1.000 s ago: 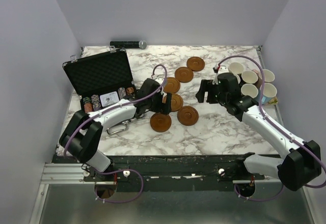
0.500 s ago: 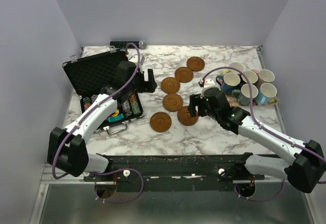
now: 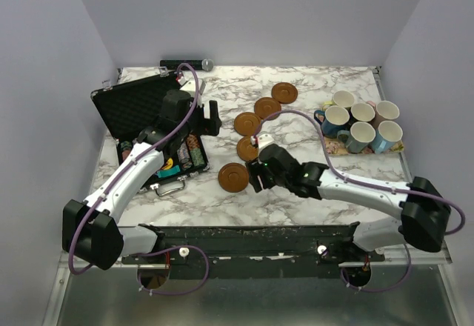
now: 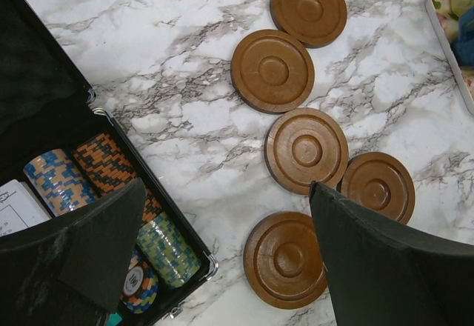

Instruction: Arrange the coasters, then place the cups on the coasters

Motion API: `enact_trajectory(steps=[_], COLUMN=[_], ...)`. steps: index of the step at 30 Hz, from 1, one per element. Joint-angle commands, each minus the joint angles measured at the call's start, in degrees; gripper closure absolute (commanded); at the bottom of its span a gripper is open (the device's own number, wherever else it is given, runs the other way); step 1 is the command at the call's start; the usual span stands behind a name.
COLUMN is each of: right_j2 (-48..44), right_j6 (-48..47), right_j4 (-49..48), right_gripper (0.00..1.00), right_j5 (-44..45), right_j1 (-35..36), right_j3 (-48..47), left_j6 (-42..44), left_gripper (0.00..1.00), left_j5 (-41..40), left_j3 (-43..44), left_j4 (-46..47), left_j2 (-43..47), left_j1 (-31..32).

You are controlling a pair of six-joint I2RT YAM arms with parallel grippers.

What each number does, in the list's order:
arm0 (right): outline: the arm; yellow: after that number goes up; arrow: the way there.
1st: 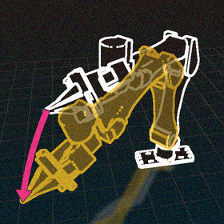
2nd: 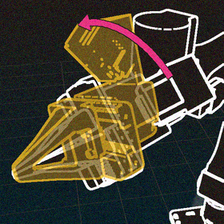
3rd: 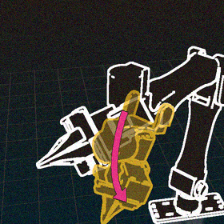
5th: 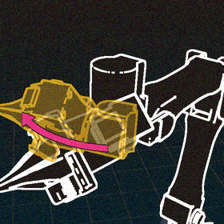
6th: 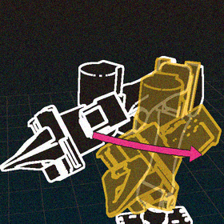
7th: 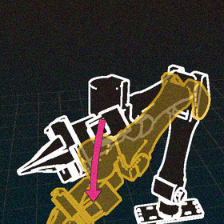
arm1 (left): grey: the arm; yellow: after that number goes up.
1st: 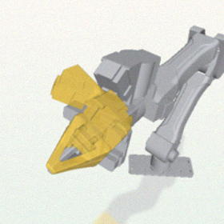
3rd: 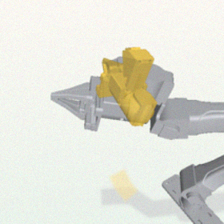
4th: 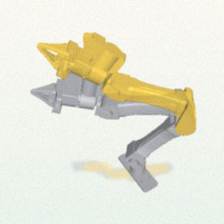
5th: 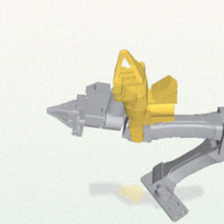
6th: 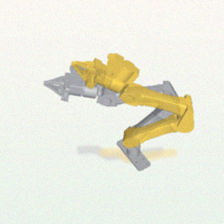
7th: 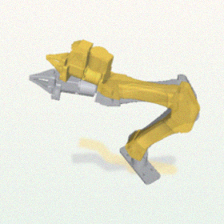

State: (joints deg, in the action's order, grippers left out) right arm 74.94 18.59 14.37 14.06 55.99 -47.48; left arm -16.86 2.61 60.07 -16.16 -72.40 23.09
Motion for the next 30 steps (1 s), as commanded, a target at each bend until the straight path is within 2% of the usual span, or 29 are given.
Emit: enact_trajectory(steps=[1, 6, 11, 17, 20, 30], right_j2=[7.2, 14.6, 20.0, 30.0, 32.3, 33.4], right_j6=[0.7, -2.2, -6.7, -8.6, -9.2, -7.3], right_j4=[-2.2, -3.7, -9.7, -5.0, -4.1, -1.9], right_gripper=[0.3, 0.32, 0.35, 0.33, 0.27, 0.25], right_j5=[-1.9, -1.6, -7.5, -10.1, -11.1, -13.4], right_j1=[3.4, 4.8, 4.9, 4.9, 4.9, 4.9], right_j3=[-4.2, -8.8, -12.2, -20.6, -21.0, -16.7], left_j6=[0.4, 0.2, 0.4, 1.3, 1.4, 0.5], left_gripper=[0.01, 0.01, 0.01, 0.01, 0.01, 0.01], left_j5=[-0.5, -0.6, -1.6, -4.0, -4.2, -3.0], left_j3=[-0.3, 0.0, 0.0, 0.2, 0.2, 0.0], left_j4=[-0.1, -0.4, -0.4, -0.9, -1.1, -0.6], left_j2=[1.1, 0.6, 1.2, 2.0, 2.2, 2.0], left_j1=[-0.2, -0.2, -0.2, -0.2, -0.2, -0.2])
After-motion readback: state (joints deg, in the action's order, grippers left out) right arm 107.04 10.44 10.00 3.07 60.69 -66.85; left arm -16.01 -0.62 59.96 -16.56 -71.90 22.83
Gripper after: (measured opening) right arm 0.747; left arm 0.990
